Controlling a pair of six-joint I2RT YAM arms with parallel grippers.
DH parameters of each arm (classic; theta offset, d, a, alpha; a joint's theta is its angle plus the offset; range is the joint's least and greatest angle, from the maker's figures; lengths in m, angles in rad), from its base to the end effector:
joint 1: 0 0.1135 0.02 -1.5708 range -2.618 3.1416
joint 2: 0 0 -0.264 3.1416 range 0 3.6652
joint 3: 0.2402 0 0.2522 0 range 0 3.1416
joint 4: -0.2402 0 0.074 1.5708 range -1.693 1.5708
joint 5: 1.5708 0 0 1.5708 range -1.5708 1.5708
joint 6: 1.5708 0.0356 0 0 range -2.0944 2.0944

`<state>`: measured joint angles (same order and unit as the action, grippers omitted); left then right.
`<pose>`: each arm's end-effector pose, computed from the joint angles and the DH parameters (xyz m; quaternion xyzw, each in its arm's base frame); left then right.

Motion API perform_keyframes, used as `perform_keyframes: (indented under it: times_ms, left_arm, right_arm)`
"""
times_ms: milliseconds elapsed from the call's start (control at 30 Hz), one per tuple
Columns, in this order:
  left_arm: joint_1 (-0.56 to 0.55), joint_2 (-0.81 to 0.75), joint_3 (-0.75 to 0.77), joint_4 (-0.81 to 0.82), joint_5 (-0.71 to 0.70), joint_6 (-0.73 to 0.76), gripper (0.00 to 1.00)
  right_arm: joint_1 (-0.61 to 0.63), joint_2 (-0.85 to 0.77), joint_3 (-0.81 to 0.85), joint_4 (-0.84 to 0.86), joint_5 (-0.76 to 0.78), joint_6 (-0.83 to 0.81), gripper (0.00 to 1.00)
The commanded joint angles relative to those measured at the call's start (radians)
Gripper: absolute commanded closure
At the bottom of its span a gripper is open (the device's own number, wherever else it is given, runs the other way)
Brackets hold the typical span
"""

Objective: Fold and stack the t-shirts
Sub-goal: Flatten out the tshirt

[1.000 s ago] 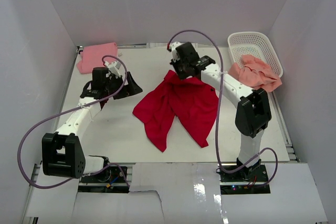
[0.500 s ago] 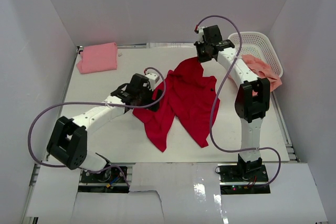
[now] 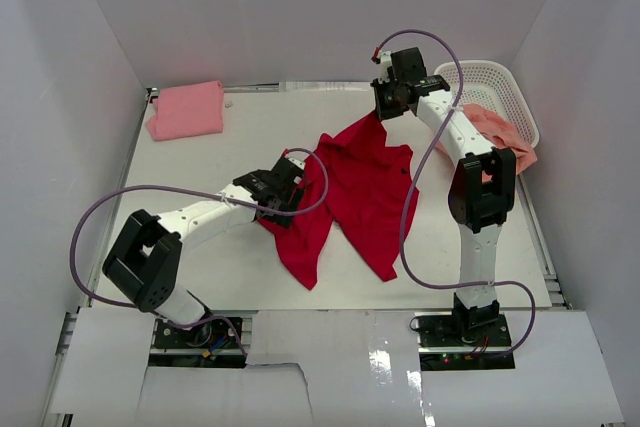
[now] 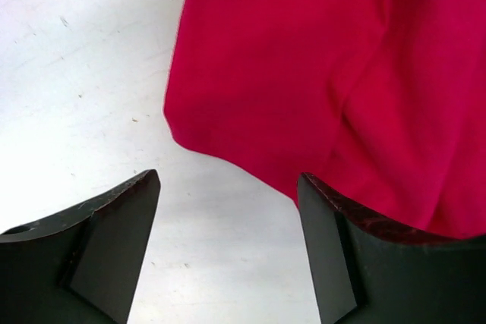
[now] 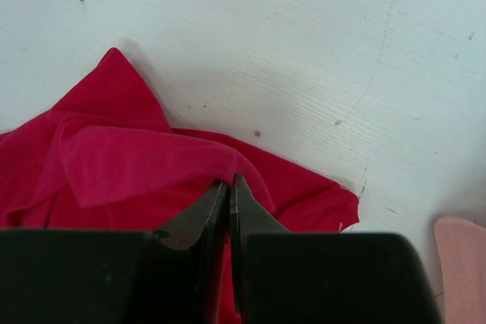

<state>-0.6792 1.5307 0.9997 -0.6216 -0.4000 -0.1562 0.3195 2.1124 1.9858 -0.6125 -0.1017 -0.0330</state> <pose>0.2378 -0.1741 0.2074 0.2080 0.9368 0.0951 0.2648 0.4617 0.1566 0.2946 -0.1804 0.8958 0.1036 0.3927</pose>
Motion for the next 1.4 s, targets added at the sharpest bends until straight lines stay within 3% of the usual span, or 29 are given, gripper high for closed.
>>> perform_keyframes:
  times_ms: [0, 233, 400, 900, 1367]
  left_arm:
    - [-0.029, -0.04, 0.024, -0.041, -0.045, -0.04, 0.17]
    - [-0.063, -0.104, -0.004, -0.041, -0.02, -0.039, 0.19]
    - [-0.071, -0.049, -0.004, -0.04, 0.0, -0.054, 0.3]
    - [-0.108, 0.048, -0.004, -0.03, 0.015, -0.068, 0.3]
    - [-0.109, 0.124, 0.014, -0.024, 0.029, -0.055, 0.4]
  right_arm:
    - [-0.008, 0.004, 0.034, 0.002, -0.021, 0.002, 0.92]
    - [-0.01, 0.006, 0.024, 0.005, -0.026, 0.001, 0.92]
    - [-0.013, 0.0, 0.024, 0.003, -0.016, -0.001, 0.92]
    - [-0.026, -0.008, 0.024, 0.005, -0.026, 0.004, 0.92]
    - [-0.031, -0.005, 0.018, 0.005, -0.018, 0.004, 0.92]
